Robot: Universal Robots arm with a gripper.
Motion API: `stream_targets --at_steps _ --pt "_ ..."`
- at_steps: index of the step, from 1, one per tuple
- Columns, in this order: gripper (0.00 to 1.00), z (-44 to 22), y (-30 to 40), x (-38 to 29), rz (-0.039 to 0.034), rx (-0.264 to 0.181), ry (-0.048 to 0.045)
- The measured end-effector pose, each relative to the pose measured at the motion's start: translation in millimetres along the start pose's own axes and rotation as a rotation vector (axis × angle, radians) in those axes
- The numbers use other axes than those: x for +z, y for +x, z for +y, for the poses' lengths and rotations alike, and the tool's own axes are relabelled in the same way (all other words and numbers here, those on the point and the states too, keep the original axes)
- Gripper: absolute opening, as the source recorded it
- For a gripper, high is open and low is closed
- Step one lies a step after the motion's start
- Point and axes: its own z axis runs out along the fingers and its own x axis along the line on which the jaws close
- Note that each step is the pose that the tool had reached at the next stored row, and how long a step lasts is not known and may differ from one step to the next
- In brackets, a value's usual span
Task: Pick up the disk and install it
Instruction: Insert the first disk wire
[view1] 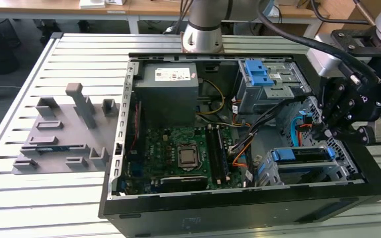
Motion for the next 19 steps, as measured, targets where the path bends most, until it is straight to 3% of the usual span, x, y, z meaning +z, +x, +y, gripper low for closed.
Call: stream_targets --at_steps 12,19 --pt "0.11 -12.6 -14.9 1.2 0.0 0.0 0.0" --pt "0.11 -13.9 -25.8 1.7 0.0007 0.0 0.0"
